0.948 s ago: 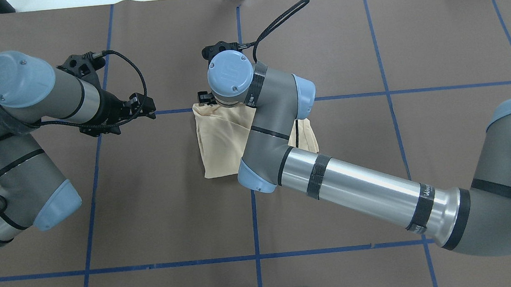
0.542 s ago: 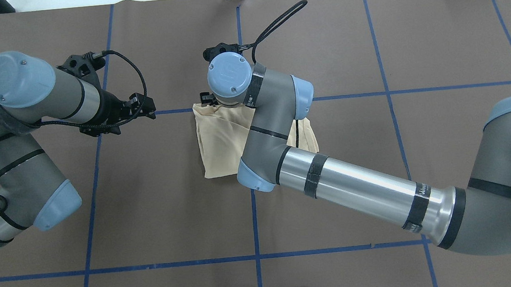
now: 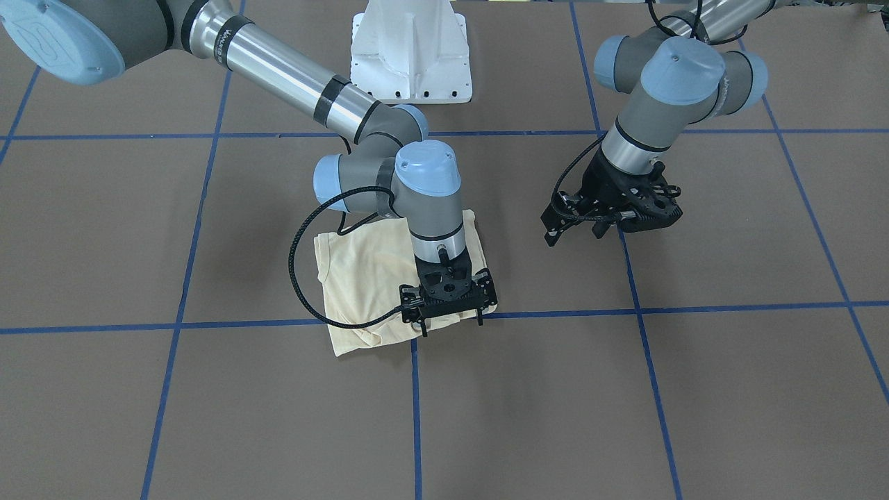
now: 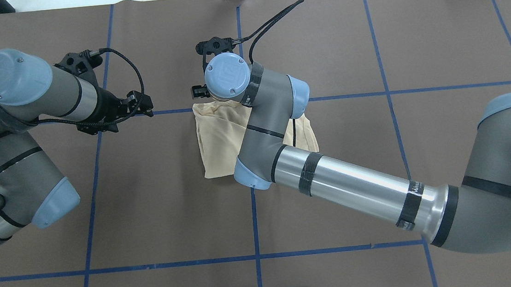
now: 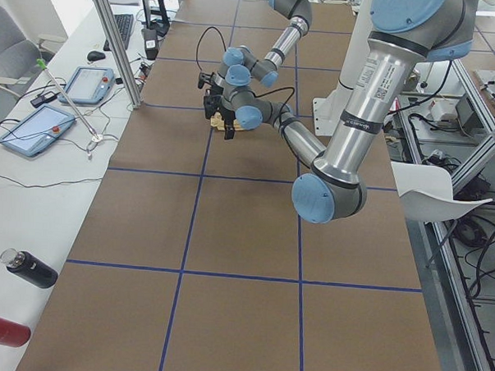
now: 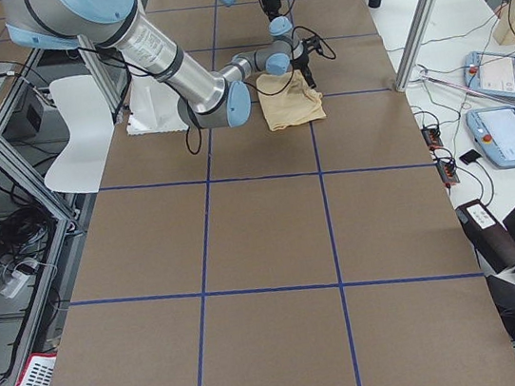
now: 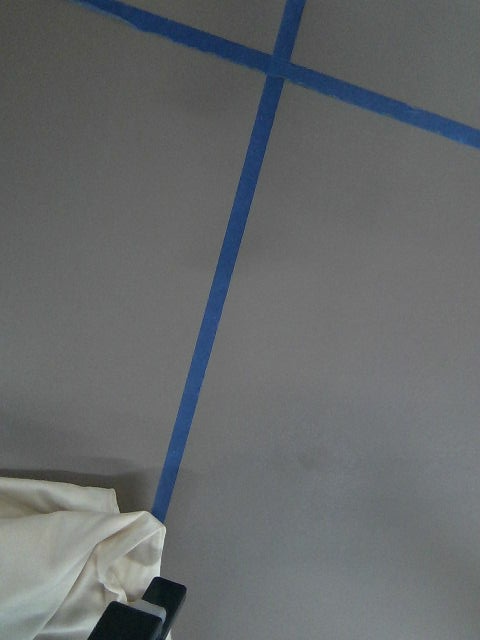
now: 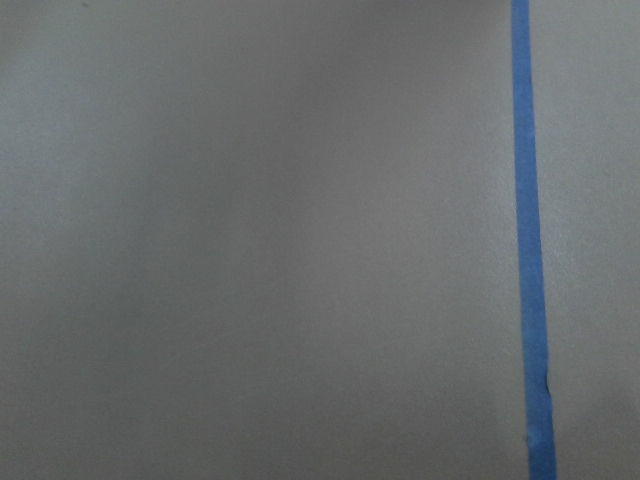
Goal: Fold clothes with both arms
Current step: 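Press and smooth the folded shirt's top with the right gripper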
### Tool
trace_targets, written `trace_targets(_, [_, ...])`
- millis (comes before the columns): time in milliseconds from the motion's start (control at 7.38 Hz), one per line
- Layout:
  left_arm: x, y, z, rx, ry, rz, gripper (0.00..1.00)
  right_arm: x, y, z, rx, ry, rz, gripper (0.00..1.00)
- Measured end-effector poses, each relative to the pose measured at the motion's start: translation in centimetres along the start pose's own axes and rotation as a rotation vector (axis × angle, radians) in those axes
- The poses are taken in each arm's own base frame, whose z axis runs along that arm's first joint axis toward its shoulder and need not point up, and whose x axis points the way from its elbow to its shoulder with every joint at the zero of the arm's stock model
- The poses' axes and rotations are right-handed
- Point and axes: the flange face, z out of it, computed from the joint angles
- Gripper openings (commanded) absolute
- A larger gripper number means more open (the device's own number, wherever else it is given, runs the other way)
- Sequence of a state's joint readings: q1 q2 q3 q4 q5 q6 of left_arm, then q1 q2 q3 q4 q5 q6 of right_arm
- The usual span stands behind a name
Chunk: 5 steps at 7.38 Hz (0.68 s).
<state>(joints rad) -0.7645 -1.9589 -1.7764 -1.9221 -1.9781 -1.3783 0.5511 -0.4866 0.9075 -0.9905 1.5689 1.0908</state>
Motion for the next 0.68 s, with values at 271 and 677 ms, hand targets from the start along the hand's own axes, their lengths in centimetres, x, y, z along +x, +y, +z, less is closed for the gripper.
trace_targets(271, [-0.3, -1.0, -0.6, 0.015, 0.000, 0.016, 0.99, -0.8, -1.4, -1.4, 0.024, -0.028, 0.007, 0.99])
trace_targets(677, [-0.5, -1.7, -1.1, 0.023, 0.000, 0.029, 0.99, 0.6, -0.4, -4.1, -0.080, 0.017, 0.011, 0.99])
